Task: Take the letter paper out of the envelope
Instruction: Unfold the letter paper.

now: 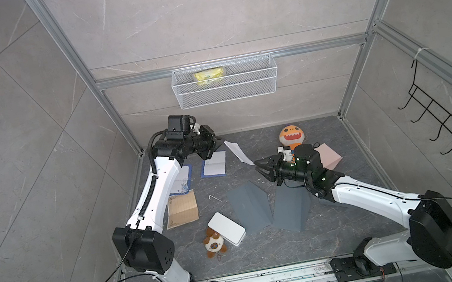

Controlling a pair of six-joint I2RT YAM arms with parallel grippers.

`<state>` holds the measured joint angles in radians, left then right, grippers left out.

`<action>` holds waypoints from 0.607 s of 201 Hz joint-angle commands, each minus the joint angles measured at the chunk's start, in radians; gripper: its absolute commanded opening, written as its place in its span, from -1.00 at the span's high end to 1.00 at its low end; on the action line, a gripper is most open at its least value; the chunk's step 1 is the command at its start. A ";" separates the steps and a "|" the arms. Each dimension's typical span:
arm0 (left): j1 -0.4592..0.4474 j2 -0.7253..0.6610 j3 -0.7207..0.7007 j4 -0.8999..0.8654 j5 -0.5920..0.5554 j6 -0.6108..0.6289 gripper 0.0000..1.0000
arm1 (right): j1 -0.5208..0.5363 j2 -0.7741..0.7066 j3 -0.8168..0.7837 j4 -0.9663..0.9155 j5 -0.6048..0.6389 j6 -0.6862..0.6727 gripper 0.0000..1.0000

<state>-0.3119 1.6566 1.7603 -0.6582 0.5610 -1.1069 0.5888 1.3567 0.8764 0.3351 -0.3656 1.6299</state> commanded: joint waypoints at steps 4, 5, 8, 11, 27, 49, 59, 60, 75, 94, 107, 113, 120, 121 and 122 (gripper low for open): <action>-0.004 -0.048 -0.005 0.032 0.037 -0.017 1.00 | 0.005 -0.023 -0.005 0.050 0.024 0.016 0.42; -0.004 -0.049 -0.005 0.031 0.037 -0.017 1.00 | 0.005 -0.022 -0.004 0.049 0.024 0.016 0.42; -0.004 -0.049 -0.005 0.031 0.038 -0.017 1.00 | 0.005 -0.021 -0.004 0.049 0.024 0.016 0.42; -0.004 -0.049 -0.006 0.032 0.038 -0.017 1.00 | 0.005 -0.021 -0.001 0.051 0.024 0.016 0.43; -0.004 -0.050 -0.010 0.031 0.038 -0.016 1.00 | 0.006 -0.017 0.005 0.056 0.025 0.016 0.43; -0.006 -0.049 -0.011 0.031 0.038 -0.016 1.00 | 0.007 -0.011 0.012 0.069 0.024 0.018 0.46; -0.007 -0.048 -0.009 0.032 0.038 -0.014 1.00 | 0.007 -0.010 0.015 0.069 0.024 0.018 0.49; -0.007 -0.048 -0.009 0.032 0.038 -0.014 1.00 | 0.007 -0.011 0.016 0.068 0.024 0.018 0.50; -0.008 -0.046 -0.007 0.031 0.037 -0.014 1.00 | 0.007 -0.009 0.017 0.072 0.022 0.019 0.51; -0.012 -0.041 -0.004 0.030 0.037 -0.015 1.00 | 0.010 -0.005 0.018 0.079 0.022 0.025 0.51; -0.013 -0.038 0.000 0.031 0.036 -0.016 1.00 | 0.012 -0.003 0.018 0.088 0.025 0.032 0.51; -0.014 -0.037 0.001 0.032 0.037 -0.016 1.00 | 0.013 0.000 0.018 0.095 0.026 0.035 0.51; -0.015 -0.037 0.001 0.032 0.036 -0.015 1.00 | 0.016 0.000 0.018 0.099 0.028 0.038 0.51; -0.015 -0.037 0.001 0.031 0.037 -0.015 1.00 | 0.016 0.001 0.018 0.100 0.028 0.039 0.51; -0.014 -0.037 0.001 0.032 0.037 -0.015 1.00 | 0.016 0.000 0.018 0.100 0.028 0.040 0.51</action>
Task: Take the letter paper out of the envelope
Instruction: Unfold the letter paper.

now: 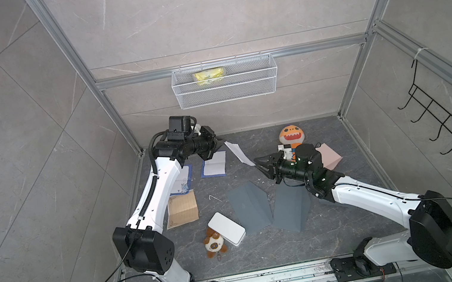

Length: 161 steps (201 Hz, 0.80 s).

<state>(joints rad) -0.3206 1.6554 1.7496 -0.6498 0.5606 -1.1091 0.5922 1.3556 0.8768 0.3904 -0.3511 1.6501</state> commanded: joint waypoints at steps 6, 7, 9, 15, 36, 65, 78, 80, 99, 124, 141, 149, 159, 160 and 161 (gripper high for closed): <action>-0.005 -0.034 0.011 0.025 0.037 -0.013 1.00 | 0.013 0.003 0.017 0.047 0.015 0.023 0.51; -0.006 -0.034 0.011 0.024 0.037 -0.013 1.00 | 0.013 0.003 0.017 0.047 0.016 0.023 0.51; -0.006 -0.034 0.011 0.024 0.037 -0.014 1.00 | 0.014 0.003 0.017 0.048 0.017 0.023 0.51; -0.006 -0.034 0.011 0.025 0.035 -0.013 1.00 | 0.014 0.004 0.017 0.051 0.018 0.027 0.52; -0.006 -0.034 0.010 0.030 0.034 -0.015 1.00 | 0.016 0.008 0.012 0.068 0.022 0.041 0.53; -0.006 -0.040 0.000 0.044 0.027 -0.023 1.00 | 0.018 0.007 -0.001 0.082 0.031 0.056 0.56; -0.008 -0.040 -0.002 0.048 0.030 -0.024 1.00 | 0.020 0.010 -0.001 0.089 0.033 0.060 0.57; -0.008 -0.040 -0.002 0.047 0.029 -0.024 1.00 | 0.020 0.010 -0.001 0.090 0.034 0.061 0.57; -0.014 -0.040 -0.012 0.054 0.028 -0.027 1.00 | 0.023 0.017 0.005 0.100 0.036 0.067 0.58; -0.023 -0.043 -0.027 0.073 0.020 -0.038 1.00 | 0.027 0.024 0.011 0.122 0.043 0.077 0.57; -0.027 -0.047 -0.035 0.080 0.013 -0.039 1.00 | 0.030 0.026 0.013 0.125 0.047 0.083 0.57; -0.028 -0.050 -0.041 0.086 0.009 -0.041 1.00 | 0.031 0.026 0.013 0.129 0.050 0.085 0.58; -0.029 -0.055 -0.052 0.098 0.007 -0.047 1.00 | 0.034 0.028 0.015 0.132 0.053 0.088 0.58; -0.029 -0.055 -0.053 0.099 0.006 -0.047 1.00 | 0.034 0.029 0.015 0.134 0.053 0.089 0.58; -0.029 -0.056 -0.055 0.100 0.007 -0.048 1.00 | 0.034 0.028 0.015 0.134 0.054 0.088 0.58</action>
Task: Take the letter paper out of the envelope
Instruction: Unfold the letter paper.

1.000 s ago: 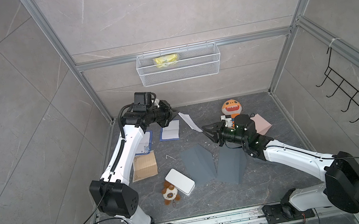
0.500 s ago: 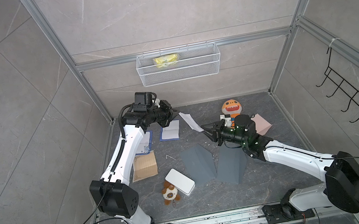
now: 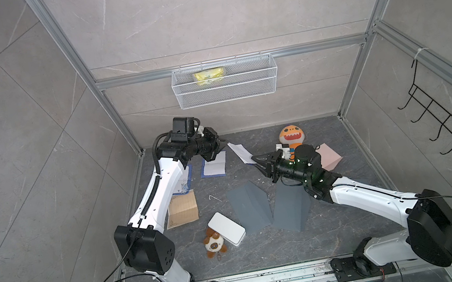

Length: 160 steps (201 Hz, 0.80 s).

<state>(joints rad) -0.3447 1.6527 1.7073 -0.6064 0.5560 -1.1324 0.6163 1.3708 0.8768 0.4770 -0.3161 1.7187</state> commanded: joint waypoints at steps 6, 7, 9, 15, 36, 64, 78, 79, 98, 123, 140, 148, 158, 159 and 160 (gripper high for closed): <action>-0.007 -0.055 -0.019 0.066 0.009 -0.029 1.00 | 0.011 0.013 0.015 0.050 0.021 0.022 0.58; -0.007 -0.056 -0.020 0.068 0.009 -0.031 1.00 | 0.011 0.013 0.016 0.050 0.021 0.023 0.58; -0.008 -0.057 -0.023 0.071 0.009 -0.032 1.00 | 0.010 0.013 0.017 0.052 0.022 0.024 0.58; -0.009 -0.060 -0.029 0.079 0.007 -0.036 1.00 | 0.013 0.015 0.017 0.055 0.026 0.026 0.58; -0.019 -0.066 -0.043 0.095 -0.001 -0.042 1.00 | 0.015 0.019 0.019 0.064 0.033 0.030 0.57; -0.034 -0.076 -0.072 0.120 -0.013 -0.050 1.00 | 0.017 0.022 0.029 0.068 0.041 0.032 0.58; -0.040 -0.084 -0.093 0.134 -0.019 -0.054 1.00 | 0.019 0.022 0.032 0.066 0.046 0.033 0.58; -0.041 -0.085 -0.094 0.136 -0.020 -0.054 1.00 | 0.019 0.022 0.032 0.067 0.046 0.032 0.58; -0.052 -0.095 -0.129 0.172 -0.028 -0.068 1.00 | 0.021 0.021 0.036 0.067 0.051 0.033 0.59; -0.069 -0.103 -0.156 0.199 -0.039 -0.079 1.00 | 0.023 0.018 0.037 0.067 0.055 0.034 0.60; -0.083 -0.108 -0.167 0.205 -0.046 -0.082 1.00 | 0.023 0.017 0.039 0.066 0.057 0.034 0.61; -0.087 -0.109 -0.174 0.210 -0.048 -0.082 1.00 | 0.023 0.015 0.039 0.065 0.058 0.035 0.62; -0.091 -0.114 -0.184 0.216 -0.051 -0.087 1.00 | 0.023 0.013 0.038 0.063 0.058 0.032 0.62; -0.092 -0.114 -0.186 0.218 -0.052 -0.087 1.00 | 0.023 0.014 0.038 0.063 0.058 0.032 0.62; -0.093 -0.115 -0.187 0.219 -0.052 -0.088 1.00 | 0.023 0.014 0.038 0.064 0.058 0.033 0.62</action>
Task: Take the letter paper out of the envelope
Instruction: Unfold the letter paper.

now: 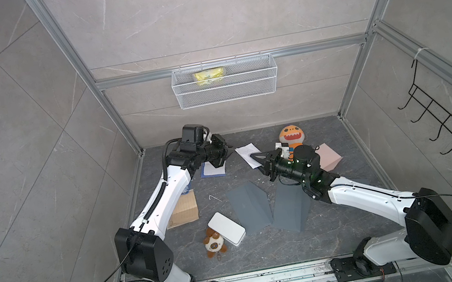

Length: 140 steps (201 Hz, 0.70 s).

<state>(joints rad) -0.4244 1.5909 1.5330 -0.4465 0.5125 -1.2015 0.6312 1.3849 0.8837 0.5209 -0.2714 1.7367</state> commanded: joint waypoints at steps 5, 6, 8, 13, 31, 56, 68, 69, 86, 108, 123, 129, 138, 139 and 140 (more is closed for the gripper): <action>-0.015 -0.055 -0.017 0.064 -0.010 -0.022 1.00 | 0.009 -0.002 0.031 0.018 0.014 0.014 0.63; -0.015 -0.055 -0.017 0.065 -0.009 -0.021 1.00 | 0.009 -0.002 0.031 0.018 0.014 0.015 0.63; -0.017 -0.056 -0.020 0.066 -0.010 -0.022 1.00 | 0.008 -0.003 0.031 0.018 0.015 0.015 0.63; -0.017 -0.057 -0.023 0.069 -0.009 -0.023 1.00 | 0.008 -0.004 0.031 0.017 0.015 0.014 0.64; -0.023 -0.060 -0.030 0.073 -0.013 -0.026 1.00 | 0.010 -0.008 0.032 0.007 0.015 0.011 0.73; -0.028 -0.062 -0.029 0.077 -0.014 -0.030 1.00 | 0.011 -0.021 0.029 -0.025 0.017 -0.009 0.98; -0.028 -0.066 -0.019 0.062 -0.015 -0.025 0.92 | 0.008 -0.038 0.031 -0.073 0.020 -0.043 1.00; -0.028 -0.066 -0.017 0.060 -0.015 -0.024 0.89 | 0.007 -0.040 0.032 -0.080 0.020 -0.048 1.00; -0.023 -0.066 0.040 -0.017 -0.040 0.015 0.32 | -0.010 -0.067 0.078 -0.239 -0.009 -0.192 1.00; -0.008 -0.059 0.104 -0.109 -0.046 0.028 -0.09 | -0.028 -0.075 0.252 -0.559 -0.030 -0.574 1.00; 0.007 -0.049 0.141 -0.174 -0.033 0.021 -0.20 | -0.015 -0.052 0.417 -0.821 0.024 -0.924 1.00; 0.010 -0.046 0.151 -0.193 -0.029 0.016 -0.23 | -0.004 -0.043 0.464 -0.891 0.062 -1.052 1.00; 0.014 -0.043 0.160 -0.209 -0.021 0.005 -0.25 | 0.017 -0.039 0.506 -0.951 0.127 -1.225 1.00; 0.014 -0.043 0.160 -0.209 -0.020 0.004 -0.25 | 0.019 -0.039 0.511 -0.955 0.134 -1.241 1.00; 0.015 -0.043 0.160 -0.210 -0.019 0.002 -0.25 | 0.021 -0.039 0.515 -0.959 0.143 -1.263 1.00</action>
<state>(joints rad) -0.4278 1.5745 1.6379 -0.5617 0.4740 -1.1965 0.6125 1.3529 1.2549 -0.1001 -0.2474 1.0805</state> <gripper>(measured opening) 0.613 0.047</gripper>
